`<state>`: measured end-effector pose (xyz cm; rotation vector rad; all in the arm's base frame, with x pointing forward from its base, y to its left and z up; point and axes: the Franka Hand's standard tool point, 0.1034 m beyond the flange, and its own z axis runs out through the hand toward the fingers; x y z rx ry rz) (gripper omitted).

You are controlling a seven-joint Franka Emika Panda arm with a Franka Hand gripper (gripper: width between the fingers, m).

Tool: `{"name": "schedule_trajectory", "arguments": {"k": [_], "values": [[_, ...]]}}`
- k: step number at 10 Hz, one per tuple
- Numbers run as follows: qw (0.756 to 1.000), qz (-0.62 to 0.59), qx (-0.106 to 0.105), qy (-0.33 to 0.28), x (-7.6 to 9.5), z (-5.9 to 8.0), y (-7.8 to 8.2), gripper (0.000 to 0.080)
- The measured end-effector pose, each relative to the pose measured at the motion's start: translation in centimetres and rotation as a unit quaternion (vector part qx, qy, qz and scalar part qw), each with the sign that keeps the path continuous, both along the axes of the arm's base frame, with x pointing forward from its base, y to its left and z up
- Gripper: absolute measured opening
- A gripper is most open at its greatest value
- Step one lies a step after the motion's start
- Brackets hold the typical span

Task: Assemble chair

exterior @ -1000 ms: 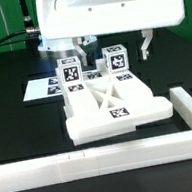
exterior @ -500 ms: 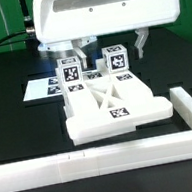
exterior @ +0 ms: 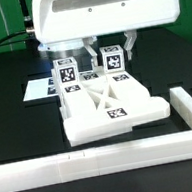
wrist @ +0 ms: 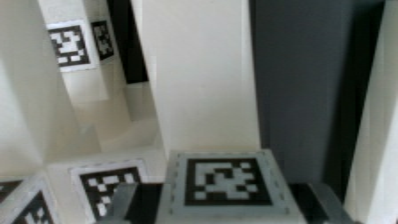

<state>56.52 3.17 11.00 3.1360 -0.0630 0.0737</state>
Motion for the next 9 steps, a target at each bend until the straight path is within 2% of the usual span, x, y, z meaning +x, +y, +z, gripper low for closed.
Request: {"name": "schedule_trajectory", "arguments": {"k": [6,9], "values": [[0.974,-0.227,0.013,-0.001,0.00,0.00,0.12,0.0269],[0.939,-0.342,0.025,-0.007,-0.03,-0.09,0.12,0.0269]]}}
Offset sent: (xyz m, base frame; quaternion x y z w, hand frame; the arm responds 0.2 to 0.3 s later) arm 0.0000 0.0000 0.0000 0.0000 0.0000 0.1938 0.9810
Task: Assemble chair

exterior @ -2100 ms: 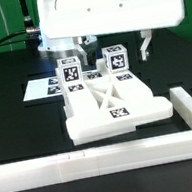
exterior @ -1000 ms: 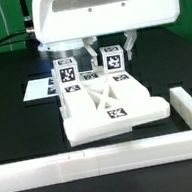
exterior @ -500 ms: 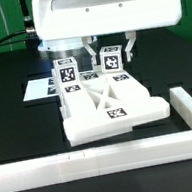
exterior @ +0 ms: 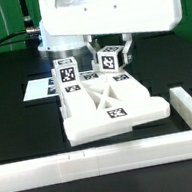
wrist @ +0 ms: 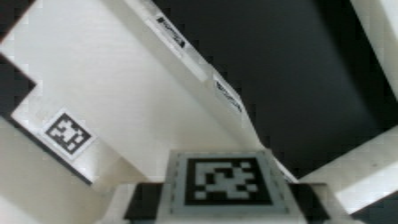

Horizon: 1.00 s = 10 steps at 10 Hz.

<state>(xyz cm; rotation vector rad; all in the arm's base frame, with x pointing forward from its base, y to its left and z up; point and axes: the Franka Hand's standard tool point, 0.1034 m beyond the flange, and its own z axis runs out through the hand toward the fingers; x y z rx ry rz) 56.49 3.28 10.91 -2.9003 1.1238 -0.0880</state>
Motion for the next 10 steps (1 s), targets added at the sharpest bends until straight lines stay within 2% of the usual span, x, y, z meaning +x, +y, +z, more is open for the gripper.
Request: {"name": "schedule_trajectory", "arguments": {"k": [3,6,10], "values": [[0.990,-0.136,0.021,-0.009,0.16,-0.01,0.05,0.0269],[0.974,-0.225,0.031,-0.009,0.21,-0.01,0.20,0.0269],[0.939,-0.341,0.044,-0.005,0.23,0.00,0.42,0.0270]]}}
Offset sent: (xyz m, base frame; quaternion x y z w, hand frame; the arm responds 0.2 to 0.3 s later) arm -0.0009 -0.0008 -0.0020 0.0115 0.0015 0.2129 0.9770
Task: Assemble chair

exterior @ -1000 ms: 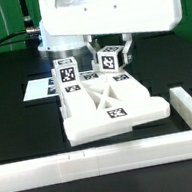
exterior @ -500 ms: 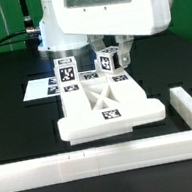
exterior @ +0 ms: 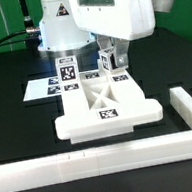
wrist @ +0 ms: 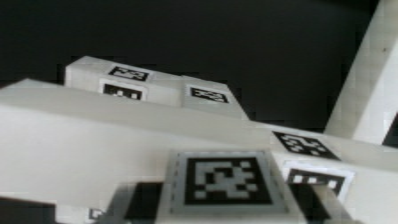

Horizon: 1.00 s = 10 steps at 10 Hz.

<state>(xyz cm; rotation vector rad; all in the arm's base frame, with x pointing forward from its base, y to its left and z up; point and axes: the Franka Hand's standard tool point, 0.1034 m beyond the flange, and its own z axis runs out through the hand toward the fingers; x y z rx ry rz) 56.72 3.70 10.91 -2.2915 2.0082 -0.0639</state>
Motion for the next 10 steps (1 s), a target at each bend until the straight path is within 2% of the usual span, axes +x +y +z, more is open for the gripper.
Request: {"name": "schedule_trajectory", "arguments": {"k": [4,10], "values": [[0.996,-0.093,0.014,0.003,0.01,0.01,0.21,0.0271],[0.964,-0.262,0.042,0.012,0.00,-0.05,0.80,0.0271]]}}
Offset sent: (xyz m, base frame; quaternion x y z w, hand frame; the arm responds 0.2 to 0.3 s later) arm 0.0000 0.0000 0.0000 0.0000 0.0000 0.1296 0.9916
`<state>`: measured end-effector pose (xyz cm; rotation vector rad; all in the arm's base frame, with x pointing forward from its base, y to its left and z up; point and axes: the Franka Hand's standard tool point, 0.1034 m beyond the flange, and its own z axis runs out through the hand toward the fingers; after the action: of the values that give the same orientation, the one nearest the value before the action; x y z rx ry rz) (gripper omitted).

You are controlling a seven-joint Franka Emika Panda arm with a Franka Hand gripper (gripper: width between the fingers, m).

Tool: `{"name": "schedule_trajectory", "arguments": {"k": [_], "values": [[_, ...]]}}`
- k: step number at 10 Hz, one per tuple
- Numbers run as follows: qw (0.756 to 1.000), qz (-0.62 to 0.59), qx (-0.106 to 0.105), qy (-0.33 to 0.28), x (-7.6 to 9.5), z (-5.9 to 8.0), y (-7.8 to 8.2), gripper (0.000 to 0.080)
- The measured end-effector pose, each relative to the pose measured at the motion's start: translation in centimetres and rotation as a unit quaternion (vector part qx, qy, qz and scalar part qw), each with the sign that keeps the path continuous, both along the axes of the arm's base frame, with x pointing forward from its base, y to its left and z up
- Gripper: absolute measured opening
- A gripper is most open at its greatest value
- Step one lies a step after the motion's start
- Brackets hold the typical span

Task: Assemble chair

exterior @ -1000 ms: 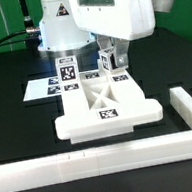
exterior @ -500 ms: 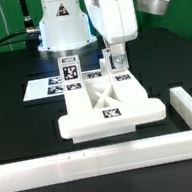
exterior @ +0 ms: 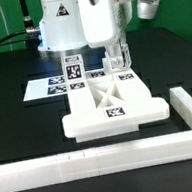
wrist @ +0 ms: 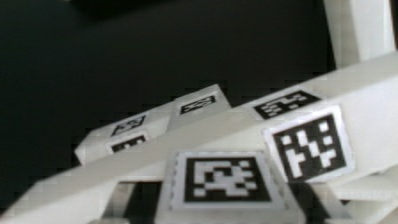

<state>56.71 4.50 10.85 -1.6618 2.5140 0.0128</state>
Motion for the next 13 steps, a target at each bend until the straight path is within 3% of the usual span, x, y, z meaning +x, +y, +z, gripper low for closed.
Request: {"name": "schedule_trajectory", "arguments": {"k": [1,2,3,4,10,13], "values": [[1.000,0.020,-0.002,-0.001,-0.01,-0.01,0.00,0.0513],[0.999,0.034,-0.004,-0.002,-0.03,-0.05,0.00,0.0513],[0.999,0.050,-0.005,0.000,-0.13,-0.22,-0.07,0.0605],[0.995,0.103,-0.009,-0.001,-0.04,-0.10,-0.24,0.0641],[0.954,0.297,-0.028,-0.017,0.03,-0.08,-0.27,0.0649],[0.896,0.442,-0.037,-0.013,-0.06,-0.05,-0.64,0.0649]]}}
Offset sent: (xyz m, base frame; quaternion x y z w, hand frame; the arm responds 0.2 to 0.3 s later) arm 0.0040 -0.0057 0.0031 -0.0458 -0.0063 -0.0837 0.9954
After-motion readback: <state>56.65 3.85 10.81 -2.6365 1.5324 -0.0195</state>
